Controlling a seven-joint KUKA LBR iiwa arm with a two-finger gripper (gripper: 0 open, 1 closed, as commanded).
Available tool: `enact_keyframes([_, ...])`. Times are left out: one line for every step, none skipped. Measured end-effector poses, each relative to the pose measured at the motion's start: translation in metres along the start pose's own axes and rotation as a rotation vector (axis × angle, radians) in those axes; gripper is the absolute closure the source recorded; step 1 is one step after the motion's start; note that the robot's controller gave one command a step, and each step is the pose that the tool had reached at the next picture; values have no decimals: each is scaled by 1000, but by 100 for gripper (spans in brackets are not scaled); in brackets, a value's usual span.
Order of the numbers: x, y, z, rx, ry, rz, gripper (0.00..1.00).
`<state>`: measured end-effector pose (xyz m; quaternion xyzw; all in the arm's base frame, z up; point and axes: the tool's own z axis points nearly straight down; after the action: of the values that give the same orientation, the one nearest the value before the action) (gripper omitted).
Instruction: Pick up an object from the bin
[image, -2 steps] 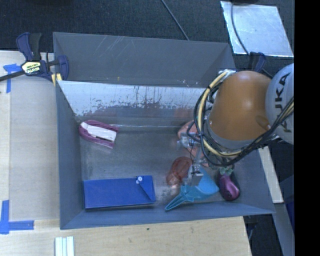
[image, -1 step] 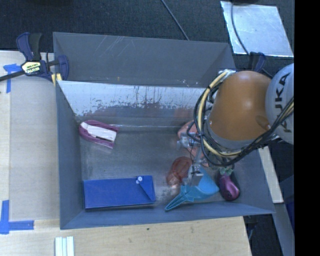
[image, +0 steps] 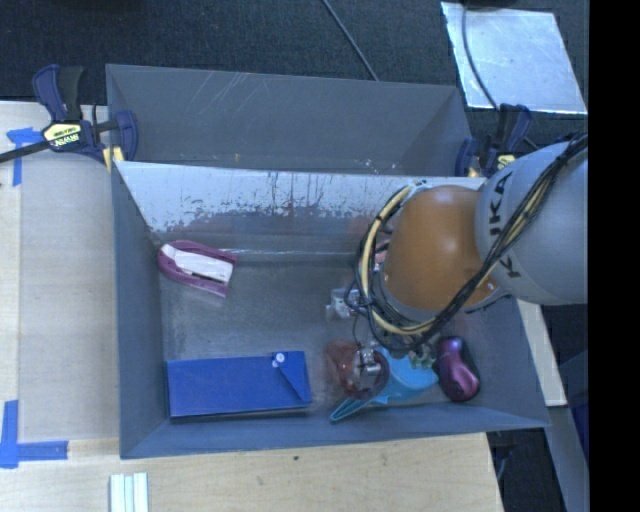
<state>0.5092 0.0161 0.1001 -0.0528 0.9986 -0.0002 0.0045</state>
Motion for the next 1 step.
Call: enact_keyframes([3,-1,-6,-1,0,-22,100])
